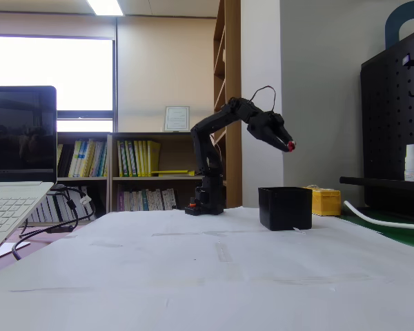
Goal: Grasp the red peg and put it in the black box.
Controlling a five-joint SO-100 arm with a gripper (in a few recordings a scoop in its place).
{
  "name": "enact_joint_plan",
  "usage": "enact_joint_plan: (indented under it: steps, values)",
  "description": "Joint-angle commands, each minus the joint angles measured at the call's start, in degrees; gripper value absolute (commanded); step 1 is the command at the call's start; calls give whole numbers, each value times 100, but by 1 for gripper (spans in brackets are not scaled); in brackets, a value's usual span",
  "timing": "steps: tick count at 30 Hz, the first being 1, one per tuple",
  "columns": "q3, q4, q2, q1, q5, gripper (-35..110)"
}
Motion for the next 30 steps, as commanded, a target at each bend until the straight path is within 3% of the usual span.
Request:
enact_joint_plan:
  steps: [1,24,27,30]
  values:
    - [167,457,62,-97,-26,0]
    - [536,1485,1213,-360,369,0]
    - [536,1433,1213,-316,413,16]
    - [580,1433,1213,-290,422,21]
